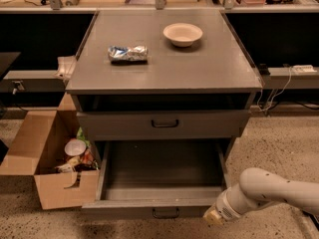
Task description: Close middle drawer
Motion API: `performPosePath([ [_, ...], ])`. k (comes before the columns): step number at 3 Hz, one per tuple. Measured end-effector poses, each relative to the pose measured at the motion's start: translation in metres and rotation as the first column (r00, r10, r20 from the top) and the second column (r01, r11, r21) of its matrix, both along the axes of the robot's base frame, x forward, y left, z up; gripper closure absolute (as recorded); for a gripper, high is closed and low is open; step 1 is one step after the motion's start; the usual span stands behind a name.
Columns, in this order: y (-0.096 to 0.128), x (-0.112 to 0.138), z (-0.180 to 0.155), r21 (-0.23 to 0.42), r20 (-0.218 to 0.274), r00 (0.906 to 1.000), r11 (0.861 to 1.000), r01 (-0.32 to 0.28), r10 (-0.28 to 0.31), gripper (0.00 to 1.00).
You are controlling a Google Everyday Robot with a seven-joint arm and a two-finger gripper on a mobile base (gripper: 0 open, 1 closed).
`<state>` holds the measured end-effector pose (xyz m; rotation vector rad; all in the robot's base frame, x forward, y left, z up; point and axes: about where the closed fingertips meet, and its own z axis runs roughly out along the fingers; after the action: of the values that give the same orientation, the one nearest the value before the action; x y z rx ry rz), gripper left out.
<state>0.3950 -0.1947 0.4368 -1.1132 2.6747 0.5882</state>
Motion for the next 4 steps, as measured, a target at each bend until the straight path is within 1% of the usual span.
performPosePath([
  [1, -0.0163, 0.0152, -0.0232, 0.006, 0.018, 0.9976, 0.998, 0.067, -0.067, 1.00],
  [4, -0.0165, 0.0215, -0.0219, 0.013, 0.030, 0.9958, 0.996, 0.086, -0.086, 1.00],
])
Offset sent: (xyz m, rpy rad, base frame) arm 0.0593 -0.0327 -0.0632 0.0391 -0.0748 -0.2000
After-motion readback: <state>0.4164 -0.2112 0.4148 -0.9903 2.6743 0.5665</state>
